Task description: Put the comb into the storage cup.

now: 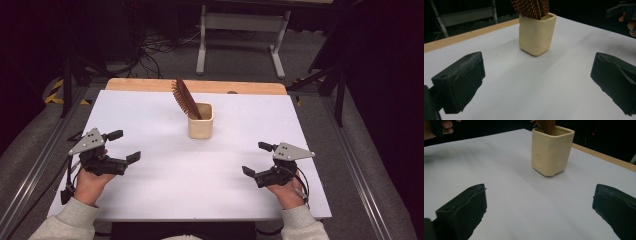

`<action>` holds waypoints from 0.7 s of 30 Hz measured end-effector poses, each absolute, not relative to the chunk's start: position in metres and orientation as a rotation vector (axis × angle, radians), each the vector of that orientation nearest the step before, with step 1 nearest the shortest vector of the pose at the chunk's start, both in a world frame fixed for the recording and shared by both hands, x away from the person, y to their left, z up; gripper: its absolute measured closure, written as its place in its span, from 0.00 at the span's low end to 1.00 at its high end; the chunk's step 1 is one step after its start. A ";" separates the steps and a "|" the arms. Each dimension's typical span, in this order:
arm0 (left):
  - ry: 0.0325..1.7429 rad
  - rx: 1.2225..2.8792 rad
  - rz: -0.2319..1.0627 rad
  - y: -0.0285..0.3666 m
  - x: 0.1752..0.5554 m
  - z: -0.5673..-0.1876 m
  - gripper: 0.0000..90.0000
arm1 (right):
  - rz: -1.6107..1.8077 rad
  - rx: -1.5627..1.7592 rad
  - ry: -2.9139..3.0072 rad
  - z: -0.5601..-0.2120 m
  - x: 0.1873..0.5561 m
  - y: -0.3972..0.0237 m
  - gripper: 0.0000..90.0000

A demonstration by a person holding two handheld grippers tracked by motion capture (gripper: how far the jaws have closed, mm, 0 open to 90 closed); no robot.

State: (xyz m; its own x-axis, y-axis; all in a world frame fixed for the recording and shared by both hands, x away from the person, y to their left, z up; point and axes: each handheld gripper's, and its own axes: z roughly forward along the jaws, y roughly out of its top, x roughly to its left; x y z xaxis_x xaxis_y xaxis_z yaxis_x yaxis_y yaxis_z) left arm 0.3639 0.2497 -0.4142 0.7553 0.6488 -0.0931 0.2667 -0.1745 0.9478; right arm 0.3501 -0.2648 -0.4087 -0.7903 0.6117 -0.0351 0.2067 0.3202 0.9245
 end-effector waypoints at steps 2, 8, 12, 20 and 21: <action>0.728 1.759 0.384 0.251 0.363 -0.420 0.00 | 1.464 0.723 2.214 -0.410 0.350 -0.264 0.00; 0.749 1.732 0.372 0.256 0.358 -0.438 0.00 | 1.471 0.723 2.202 -0.412 0.349 -0.265 0.00; 0.743 1.734 0.387 0.258 0.354 -0.448 0.00 | 1.479 0.722 2.194 -0.414 0.348 -0.267 0.00; 0.762 1.743 0.430 0.259 0.351 -0.465 0.00 | 1.477 0.728 2.198 -0.422 0.346 -0.267 0.00; 0.771 1.744 0.424 0.259 0.351 -0.466 0.00 | 1.470 0.729 2.200 -0.423 0.346 -0.267 0.00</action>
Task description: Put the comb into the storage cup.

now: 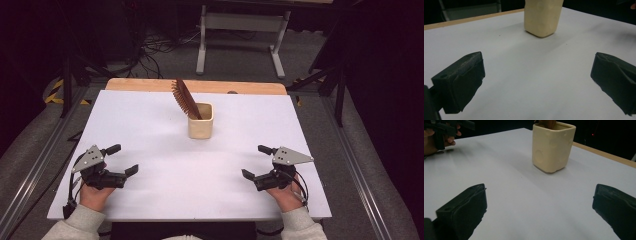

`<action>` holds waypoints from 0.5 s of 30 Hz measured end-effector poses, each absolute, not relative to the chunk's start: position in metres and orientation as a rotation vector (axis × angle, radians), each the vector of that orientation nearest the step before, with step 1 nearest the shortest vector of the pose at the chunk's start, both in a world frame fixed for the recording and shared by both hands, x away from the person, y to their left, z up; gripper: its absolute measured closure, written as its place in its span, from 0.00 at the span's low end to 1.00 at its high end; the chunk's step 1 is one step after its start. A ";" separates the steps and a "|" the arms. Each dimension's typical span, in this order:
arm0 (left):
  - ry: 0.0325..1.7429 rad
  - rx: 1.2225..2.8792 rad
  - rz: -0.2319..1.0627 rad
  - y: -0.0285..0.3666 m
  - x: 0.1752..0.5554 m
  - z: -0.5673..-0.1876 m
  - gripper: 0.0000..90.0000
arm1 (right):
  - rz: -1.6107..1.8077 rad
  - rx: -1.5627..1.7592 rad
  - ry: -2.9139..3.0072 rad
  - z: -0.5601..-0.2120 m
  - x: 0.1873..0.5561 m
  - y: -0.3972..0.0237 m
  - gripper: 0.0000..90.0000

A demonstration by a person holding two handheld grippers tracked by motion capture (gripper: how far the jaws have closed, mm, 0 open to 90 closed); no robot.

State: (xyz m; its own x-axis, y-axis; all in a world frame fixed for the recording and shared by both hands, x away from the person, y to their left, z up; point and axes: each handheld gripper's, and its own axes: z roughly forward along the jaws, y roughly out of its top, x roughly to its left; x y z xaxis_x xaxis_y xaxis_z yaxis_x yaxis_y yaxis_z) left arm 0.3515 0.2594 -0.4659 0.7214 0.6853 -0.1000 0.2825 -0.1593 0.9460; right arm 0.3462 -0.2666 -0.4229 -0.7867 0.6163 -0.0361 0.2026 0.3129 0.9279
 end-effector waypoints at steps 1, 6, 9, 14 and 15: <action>0.775 1.746 0.418 0.260 0.352 -0.466 0.00 | 1.468 0.731 2.202 -0.424 0.346 -0.267 0.00; 0.786 1.745 0.431 0.259 0.352 -0.467 0.00 | 1.468 0.746 2.201 -0.428 0.345 -0.267 0.00; 0.817 1.743 0.434 0.261 0.353 -0.467 0.00 | 1.472 0.752 2.195 -0.428 0.345 -0.267 0.00; 0.825 1.757 0.457 0.262 0.355 -0.465 0.01 | 1.465 0.761 2.199 -0.429 0.346 -0.268 0.00; 0.826 1.763 0.460 0.262 0.355 -0.464 0.01 | 1.464 0.761 2.201 -0.429 0.346 -0.268 0.00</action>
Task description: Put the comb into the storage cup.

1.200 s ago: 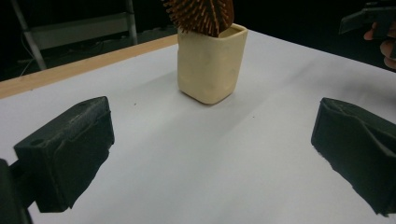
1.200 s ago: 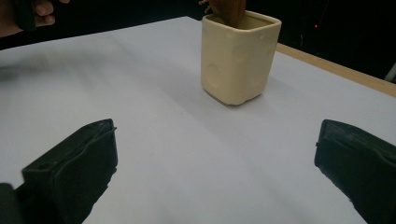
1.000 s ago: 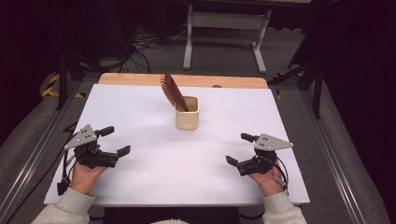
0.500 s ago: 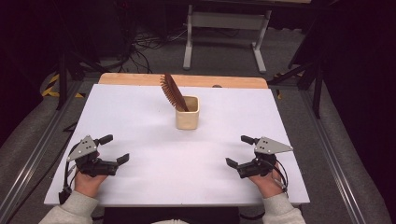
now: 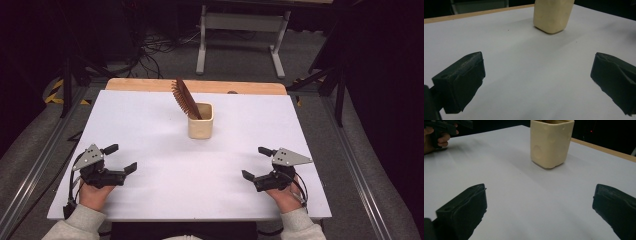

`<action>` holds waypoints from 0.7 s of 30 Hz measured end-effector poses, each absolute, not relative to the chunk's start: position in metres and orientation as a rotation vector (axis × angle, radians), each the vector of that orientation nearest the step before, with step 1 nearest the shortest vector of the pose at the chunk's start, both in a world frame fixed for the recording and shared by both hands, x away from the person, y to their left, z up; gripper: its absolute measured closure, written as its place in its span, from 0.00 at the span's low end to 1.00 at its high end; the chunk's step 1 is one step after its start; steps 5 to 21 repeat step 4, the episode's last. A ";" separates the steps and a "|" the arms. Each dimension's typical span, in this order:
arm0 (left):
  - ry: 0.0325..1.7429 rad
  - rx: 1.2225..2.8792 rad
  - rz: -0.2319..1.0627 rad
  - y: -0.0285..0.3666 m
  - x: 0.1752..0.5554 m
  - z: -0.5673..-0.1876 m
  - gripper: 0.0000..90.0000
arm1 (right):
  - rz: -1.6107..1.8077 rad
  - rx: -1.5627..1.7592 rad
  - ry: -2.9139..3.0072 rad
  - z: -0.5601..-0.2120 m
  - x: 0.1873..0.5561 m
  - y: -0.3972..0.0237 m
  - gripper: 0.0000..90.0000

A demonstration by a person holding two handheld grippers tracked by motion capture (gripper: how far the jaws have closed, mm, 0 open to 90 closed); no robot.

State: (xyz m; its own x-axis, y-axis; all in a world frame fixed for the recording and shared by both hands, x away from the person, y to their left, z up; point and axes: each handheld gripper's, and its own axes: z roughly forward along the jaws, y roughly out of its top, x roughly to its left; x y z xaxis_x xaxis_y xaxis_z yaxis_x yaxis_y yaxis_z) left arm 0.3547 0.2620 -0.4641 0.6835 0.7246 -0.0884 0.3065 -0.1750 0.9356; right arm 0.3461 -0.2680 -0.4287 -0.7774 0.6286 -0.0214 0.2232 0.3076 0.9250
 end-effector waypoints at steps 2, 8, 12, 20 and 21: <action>0.821 1.775 0.471 0.263 0.355 -0.462 0.01 | 1.461 0.762 2.203 -0.429 0.346 -0.268 0.00; 0.817 1.774 0.470 0.264 0.355 -0.461 0.01 | 1.459 0.765 2.200 -0.428 0.346 -0.269 0.00; 0.817 1.774 0.470 0.264 0.355 -0.461 0.01 | 1.459 0.765 2.200 -0.428 0.346 -0.269 0.00; 0.817 1.774 0.470 0.264 0.355 -0.461 0.01 | 1.459 0.765 2.200 -0.428 0.346 -0.269 0.00; 0.817 1.774 0.470 0.264 0.355 -0.461 0.01 | 1.459 0.765 2.200 -0.428 0.346 -0.269 0.00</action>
